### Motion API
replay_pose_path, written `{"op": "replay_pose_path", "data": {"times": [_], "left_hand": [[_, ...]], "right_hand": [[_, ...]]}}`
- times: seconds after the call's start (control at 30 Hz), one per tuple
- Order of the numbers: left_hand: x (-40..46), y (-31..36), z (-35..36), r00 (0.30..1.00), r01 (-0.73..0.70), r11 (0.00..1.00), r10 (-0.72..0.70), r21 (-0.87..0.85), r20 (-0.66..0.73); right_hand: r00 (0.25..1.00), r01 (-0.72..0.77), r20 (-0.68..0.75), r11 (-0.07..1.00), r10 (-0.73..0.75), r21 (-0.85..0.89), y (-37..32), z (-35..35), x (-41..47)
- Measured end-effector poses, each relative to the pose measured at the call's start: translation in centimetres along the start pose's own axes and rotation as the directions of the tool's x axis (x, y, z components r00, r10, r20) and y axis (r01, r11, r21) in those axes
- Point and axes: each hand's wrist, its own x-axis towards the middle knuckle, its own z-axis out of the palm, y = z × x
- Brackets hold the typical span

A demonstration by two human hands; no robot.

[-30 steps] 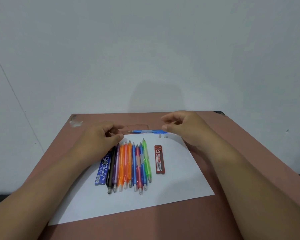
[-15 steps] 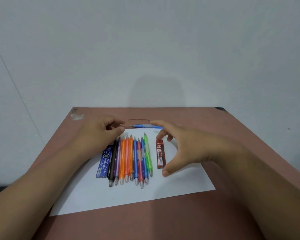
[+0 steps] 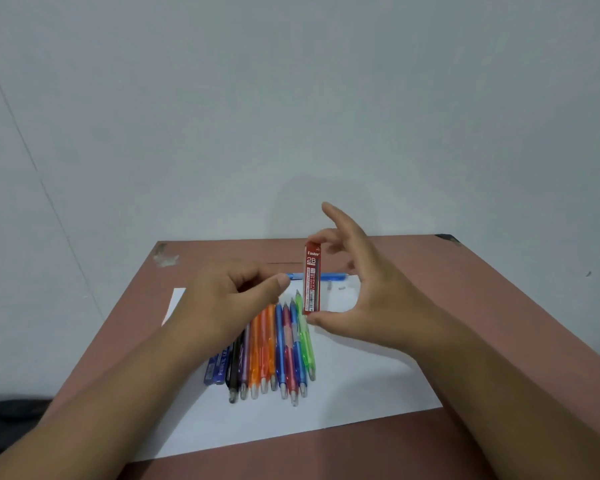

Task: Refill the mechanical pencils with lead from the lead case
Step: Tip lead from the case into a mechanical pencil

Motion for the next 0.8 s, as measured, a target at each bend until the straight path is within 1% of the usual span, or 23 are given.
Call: {"op": "replay_pose_path", "data": {"times": [0.1, 0.27, 0.33, 0.37, 0.43, 0.5, 0.57, 0.6, 0.63, 0.67, 0.8], "left_hand": [[-0.3, 0.8, 0.5, 0.998, 0.007, 0.988, 0.003, -0.157, 0.066], [-0.7, 1.4, 1.0, 1.0, 0.011, 0.983, -0.006, -0.185, 0.027], [-0.7, 1.5, 1.1, 1.0, 0.023, 0.979, -0.019, -0.203, 0.02], [-0.7, 1.5, 1.0, 0.999, 0.031, 0.977, -0.027, -0.21, 0.024], [-0.8, 1.5, 1.0, 0.999, 0.035, 0.974, -0.028, -0.222, 0.038], [-0.9, 1.6, 0.9, 0.999, 0.029, 0.972, -0.021, -0.232, 0.038], [-1.0, 1.7, 0.9, 0.999, 0.038, 0.971, -0.029, -0.234, 0.041], [-1.0, 1.7, 0.9, 0.998, 0.042, 0.972, -0.033, -0.232, 0.044], [-1.0, 1.6, 0.9, 0.998, 0.046, 0.972, -0.036, -0.23, 0.047], [-1.0, 1.6, 0.9, 0.998, 0.048, 0.973, -0.038, -0.225, 0.05], [-0.9, 1.7, 1.2, 0.997, 0.047, 0.976, -0.033, -0.212, 0.068]], "right_hand": [[0.996, 0.08, -0.025, 0.996, -0.081, -0.044, -0.6, 0.4, 0.1], [0.982, 0.17, -0.069, 0.982, -0.176, -0.083, -0.7, 0.9, 0.2], [0.986, 0.148, -0.068, 0.988, -0.151, -0.053, -0.7, 1.0, 0.3], [0.992, 0.106, -0.067, 0.994, -0.106, 0.002, -0.8, 1.0, 0.3], [0.995, -0.009, -0.097, 0.981, 0.028, 0.192, -0.7, 1.0, 0.4], [0.979, -0.078, -0.133, 0.892, 0.152, 0.445, 0.4, 1.0, 0.7], [0.961, -0.154, -0.073, 0.737, 0.266, 0.659, 1.3, 1.0, 0.9], [0.956, -0.18, -0.024, 0.651, 0.291, 0.737, 1.7, 1.1, 1.0], [0.954, -0.201, 0.025, 0.576, 0.298, 0.793, 1.7, 1.3, 1.0], [0.956, -0.214, 0.066, 0.527, 0.285, 0.823, 1.7, 1.5, 1.0], [0.969, -0.24, 0.182, 0.472, 0.166, 0.848, 1.5, 2.2, 1.1]]}}
